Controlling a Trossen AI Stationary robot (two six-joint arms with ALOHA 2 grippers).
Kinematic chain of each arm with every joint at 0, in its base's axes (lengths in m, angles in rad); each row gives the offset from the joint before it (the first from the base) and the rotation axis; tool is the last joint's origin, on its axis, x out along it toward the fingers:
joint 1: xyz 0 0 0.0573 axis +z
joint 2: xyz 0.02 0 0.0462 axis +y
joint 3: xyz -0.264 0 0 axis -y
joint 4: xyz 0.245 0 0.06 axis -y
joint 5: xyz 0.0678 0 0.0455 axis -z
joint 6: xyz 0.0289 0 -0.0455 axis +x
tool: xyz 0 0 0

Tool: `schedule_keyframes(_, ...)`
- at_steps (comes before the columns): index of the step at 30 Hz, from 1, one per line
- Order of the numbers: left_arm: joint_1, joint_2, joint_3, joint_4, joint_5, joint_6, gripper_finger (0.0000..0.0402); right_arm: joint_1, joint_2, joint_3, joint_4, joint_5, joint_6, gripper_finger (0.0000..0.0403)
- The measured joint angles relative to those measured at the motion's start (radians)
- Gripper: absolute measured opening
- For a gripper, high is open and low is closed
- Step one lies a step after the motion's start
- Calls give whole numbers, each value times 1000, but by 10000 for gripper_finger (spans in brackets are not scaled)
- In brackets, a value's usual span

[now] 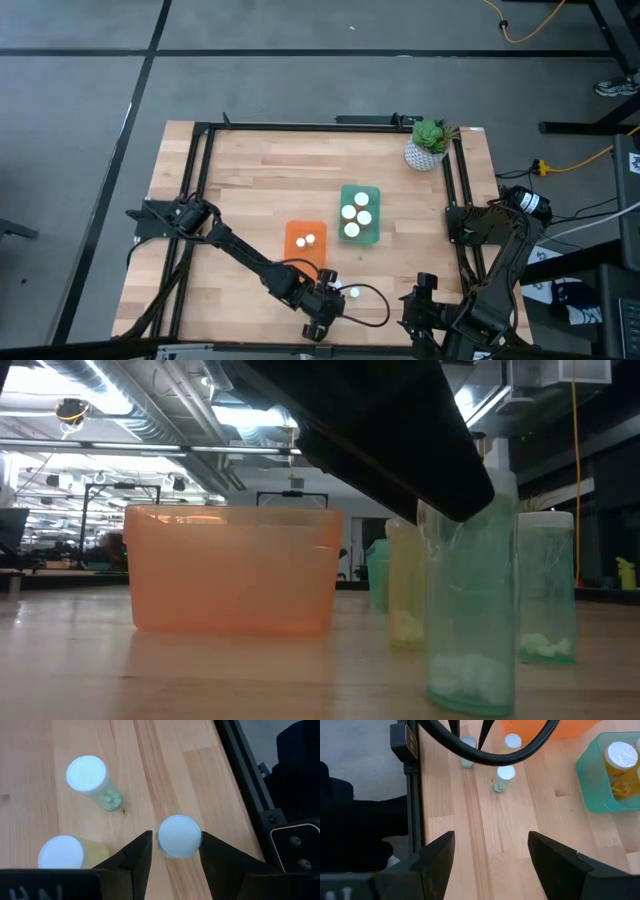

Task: Pick and place medicine bottles into bin by pill shape (circle, oval)
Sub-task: Put the small green tablet bottle into the orange bin

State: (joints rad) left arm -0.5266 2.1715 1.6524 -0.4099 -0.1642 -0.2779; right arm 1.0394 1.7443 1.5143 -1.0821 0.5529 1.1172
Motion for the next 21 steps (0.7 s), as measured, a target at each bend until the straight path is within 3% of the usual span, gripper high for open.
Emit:
schedule_keyframes(14, -17, -14, 0, -11, 2, 0, 107, 0, 0, 0, 0, 0, 0, 255)
schedule_keyframes(21, -58, -162, 2, -148, -60, 0, 107, 0, 0, 1, 0, 0, 0, 255)
